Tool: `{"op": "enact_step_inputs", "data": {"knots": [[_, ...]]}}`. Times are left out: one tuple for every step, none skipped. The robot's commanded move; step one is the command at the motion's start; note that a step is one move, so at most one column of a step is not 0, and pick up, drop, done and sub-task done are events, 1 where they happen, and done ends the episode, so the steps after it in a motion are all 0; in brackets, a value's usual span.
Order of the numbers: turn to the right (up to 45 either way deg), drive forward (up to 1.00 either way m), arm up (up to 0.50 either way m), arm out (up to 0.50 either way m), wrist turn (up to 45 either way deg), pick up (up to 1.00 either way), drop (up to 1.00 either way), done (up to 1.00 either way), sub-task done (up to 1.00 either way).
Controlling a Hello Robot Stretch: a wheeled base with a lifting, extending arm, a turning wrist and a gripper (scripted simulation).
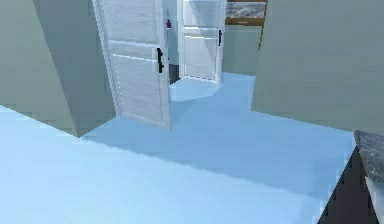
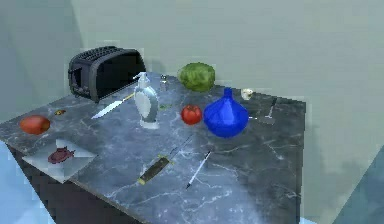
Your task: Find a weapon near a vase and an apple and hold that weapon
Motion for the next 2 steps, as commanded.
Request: {"op": "enact_step_inputs", "data": {"knots": [[0.0, 0.00, 0.50, 0.00, 0.0, 0.00, 0.00, 0.00, 0.00], [0.0, 0.00, 0.38, 0.00, 0.0, 0.00, 0.00, 0.00, 0.00]]}}
